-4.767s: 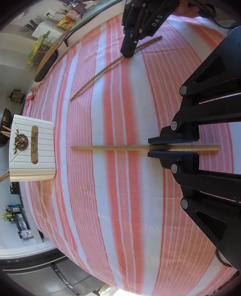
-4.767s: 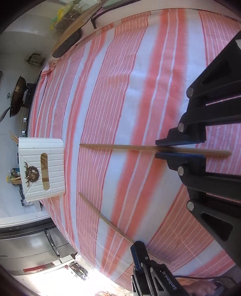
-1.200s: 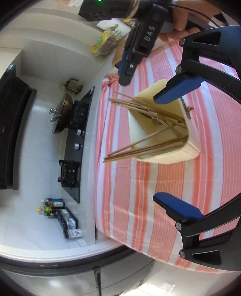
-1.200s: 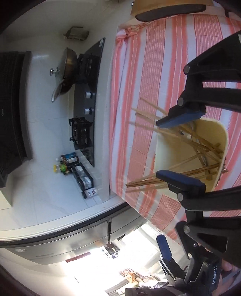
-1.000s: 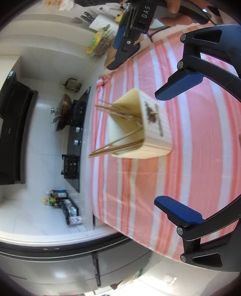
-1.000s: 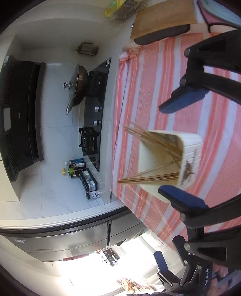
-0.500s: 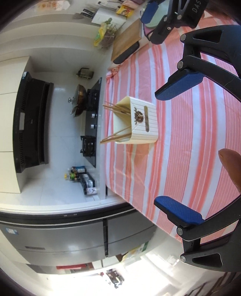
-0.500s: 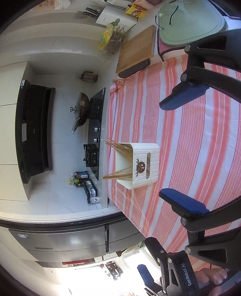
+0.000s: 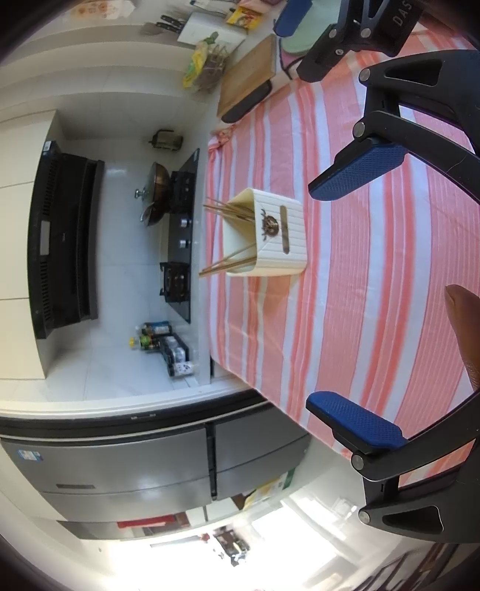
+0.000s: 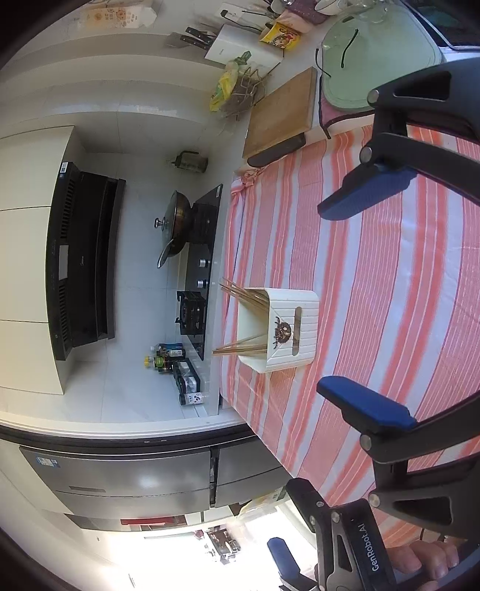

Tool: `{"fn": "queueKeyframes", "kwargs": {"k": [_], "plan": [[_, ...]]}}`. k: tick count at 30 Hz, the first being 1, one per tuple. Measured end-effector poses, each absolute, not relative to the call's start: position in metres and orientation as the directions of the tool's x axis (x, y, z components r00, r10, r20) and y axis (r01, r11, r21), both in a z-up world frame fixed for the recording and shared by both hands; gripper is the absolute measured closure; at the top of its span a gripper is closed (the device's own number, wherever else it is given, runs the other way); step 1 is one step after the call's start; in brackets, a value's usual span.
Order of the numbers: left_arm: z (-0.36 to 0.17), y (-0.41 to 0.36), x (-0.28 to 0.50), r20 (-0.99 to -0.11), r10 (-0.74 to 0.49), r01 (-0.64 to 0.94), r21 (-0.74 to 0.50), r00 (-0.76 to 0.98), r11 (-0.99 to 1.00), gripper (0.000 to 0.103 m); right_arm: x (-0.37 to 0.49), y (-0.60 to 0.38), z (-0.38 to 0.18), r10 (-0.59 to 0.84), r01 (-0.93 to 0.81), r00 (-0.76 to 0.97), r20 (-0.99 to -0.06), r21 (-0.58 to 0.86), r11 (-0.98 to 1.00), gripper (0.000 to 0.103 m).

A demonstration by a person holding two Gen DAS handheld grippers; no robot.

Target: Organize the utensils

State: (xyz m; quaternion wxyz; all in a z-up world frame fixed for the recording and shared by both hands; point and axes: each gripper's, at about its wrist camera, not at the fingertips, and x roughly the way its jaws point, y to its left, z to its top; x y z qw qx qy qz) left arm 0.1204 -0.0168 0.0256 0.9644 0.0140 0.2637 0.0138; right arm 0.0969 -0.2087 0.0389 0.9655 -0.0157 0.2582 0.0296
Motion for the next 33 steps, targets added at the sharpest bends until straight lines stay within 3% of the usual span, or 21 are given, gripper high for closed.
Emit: {"fn": "queueKeyframes", "kwargs": {"k": [33], "plan": [[0.032,-0.013,0.112,-0.512,0.027,-0.009,0.037,0.858,0.999,0.000,0.085,-0.194,0.049,0.053,-0.085,0.871,-0.489,-0.043,0.995,0.015]]}}
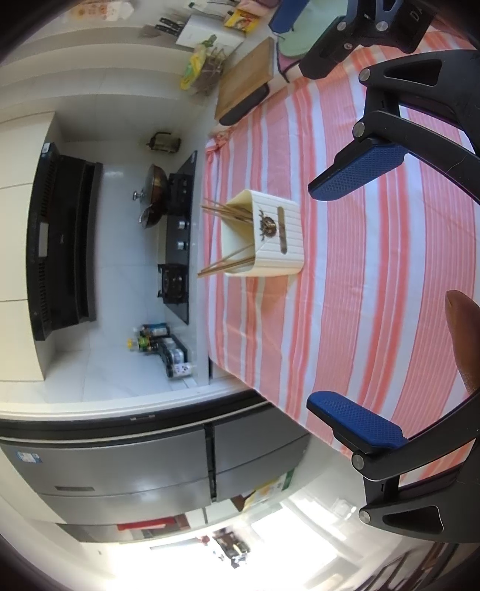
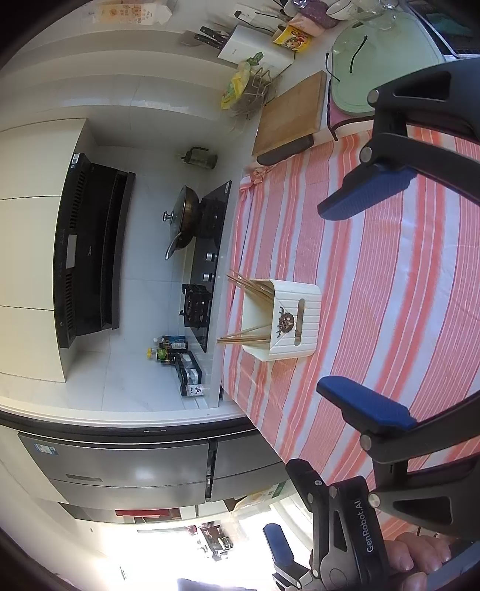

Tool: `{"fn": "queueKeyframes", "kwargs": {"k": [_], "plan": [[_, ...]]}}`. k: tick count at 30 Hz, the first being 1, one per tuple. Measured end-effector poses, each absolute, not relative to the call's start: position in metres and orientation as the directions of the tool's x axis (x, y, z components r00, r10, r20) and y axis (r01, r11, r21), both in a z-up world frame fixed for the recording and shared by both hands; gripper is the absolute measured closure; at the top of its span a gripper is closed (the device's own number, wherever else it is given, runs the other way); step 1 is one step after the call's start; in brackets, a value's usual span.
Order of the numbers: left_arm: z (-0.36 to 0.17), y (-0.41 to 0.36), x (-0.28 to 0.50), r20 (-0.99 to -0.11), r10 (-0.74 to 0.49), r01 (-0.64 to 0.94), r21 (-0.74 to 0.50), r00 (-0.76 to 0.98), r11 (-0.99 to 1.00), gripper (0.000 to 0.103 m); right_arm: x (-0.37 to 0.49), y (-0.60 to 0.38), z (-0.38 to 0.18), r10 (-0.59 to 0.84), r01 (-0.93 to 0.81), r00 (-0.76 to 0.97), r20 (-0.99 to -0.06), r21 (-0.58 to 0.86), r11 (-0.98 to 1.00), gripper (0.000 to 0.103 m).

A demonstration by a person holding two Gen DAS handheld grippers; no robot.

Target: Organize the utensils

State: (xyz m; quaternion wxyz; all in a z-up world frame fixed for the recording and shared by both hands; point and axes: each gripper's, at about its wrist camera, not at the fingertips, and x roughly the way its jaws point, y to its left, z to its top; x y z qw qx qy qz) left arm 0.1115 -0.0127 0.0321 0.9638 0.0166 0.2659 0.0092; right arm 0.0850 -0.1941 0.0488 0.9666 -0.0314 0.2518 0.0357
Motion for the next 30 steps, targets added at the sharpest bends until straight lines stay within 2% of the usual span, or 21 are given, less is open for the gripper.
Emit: {"fn": "queueKeyframes", "kwargs": {"k": [30], "plan": [[0.0295,-0.0199,0.1084,-0.518,0.020,0.010,0.054,0.855,0.998,0.000,0.0834,-0.1945,0.0424,0.043,-0.075,0.866,-0.498,-0.046,0.996,0.015]]}}
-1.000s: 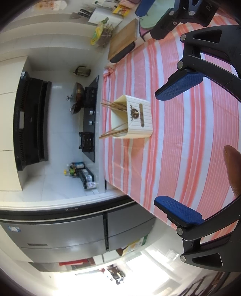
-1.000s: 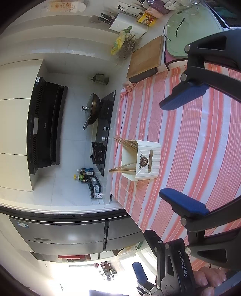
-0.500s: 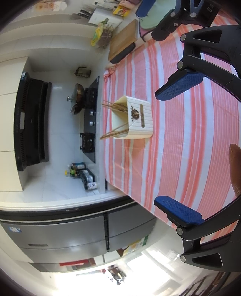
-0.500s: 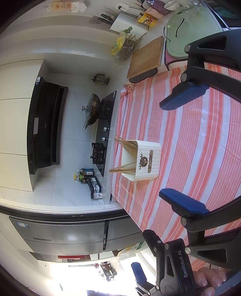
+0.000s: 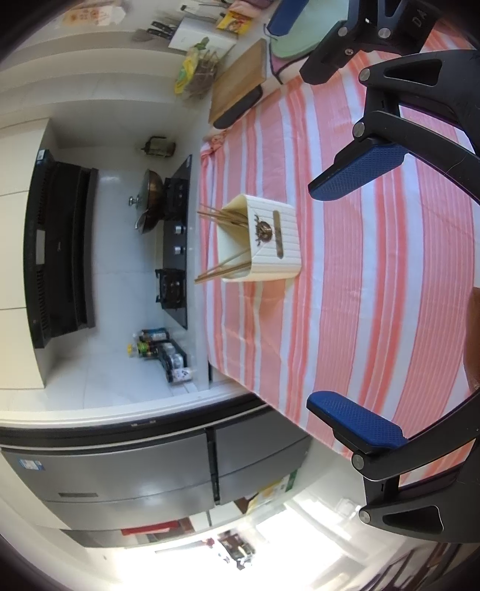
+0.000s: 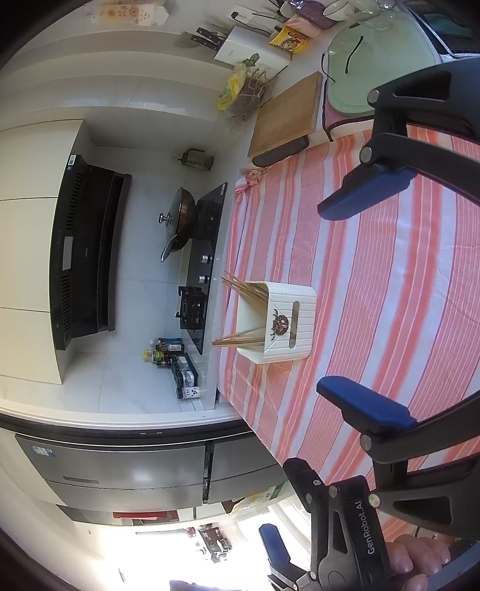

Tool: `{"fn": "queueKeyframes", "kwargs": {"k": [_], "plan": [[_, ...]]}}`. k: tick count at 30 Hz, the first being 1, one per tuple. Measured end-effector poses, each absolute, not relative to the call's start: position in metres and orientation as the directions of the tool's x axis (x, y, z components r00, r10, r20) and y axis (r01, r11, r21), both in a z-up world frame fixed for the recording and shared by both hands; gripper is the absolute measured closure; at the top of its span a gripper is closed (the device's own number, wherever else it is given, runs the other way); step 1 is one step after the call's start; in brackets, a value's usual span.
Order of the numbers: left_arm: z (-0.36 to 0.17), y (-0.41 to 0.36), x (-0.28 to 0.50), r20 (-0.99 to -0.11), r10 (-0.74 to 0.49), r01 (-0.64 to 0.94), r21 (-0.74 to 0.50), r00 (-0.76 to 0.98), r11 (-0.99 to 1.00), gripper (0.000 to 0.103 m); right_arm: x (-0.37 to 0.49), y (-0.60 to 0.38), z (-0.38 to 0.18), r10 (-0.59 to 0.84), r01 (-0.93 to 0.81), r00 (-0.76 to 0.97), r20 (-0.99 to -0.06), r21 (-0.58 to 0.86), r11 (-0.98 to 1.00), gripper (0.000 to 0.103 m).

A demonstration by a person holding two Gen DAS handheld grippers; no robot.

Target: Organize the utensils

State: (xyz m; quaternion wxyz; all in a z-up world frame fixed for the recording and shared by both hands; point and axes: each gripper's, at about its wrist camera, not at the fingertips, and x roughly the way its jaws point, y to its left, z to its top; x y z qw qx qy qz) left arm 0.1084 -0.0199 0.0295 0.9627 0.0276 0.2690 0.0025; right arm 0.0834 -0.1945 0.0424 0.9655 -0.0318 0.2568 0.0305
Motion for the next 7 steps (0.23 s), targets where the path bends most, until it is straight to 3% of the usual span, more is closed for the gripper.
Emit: {"fn": "queueKeyframes", "kwargs": {"k": [7], "plan": [[0.0238,-0.0187,0.1138,-0.515,0.010,0.015,0.045,0.857,0.999,0.000,0.0893,-0.1969,0.0369,0.041,-0.072,0.858,-0.512,-0.041,0.997,0.015]]}}
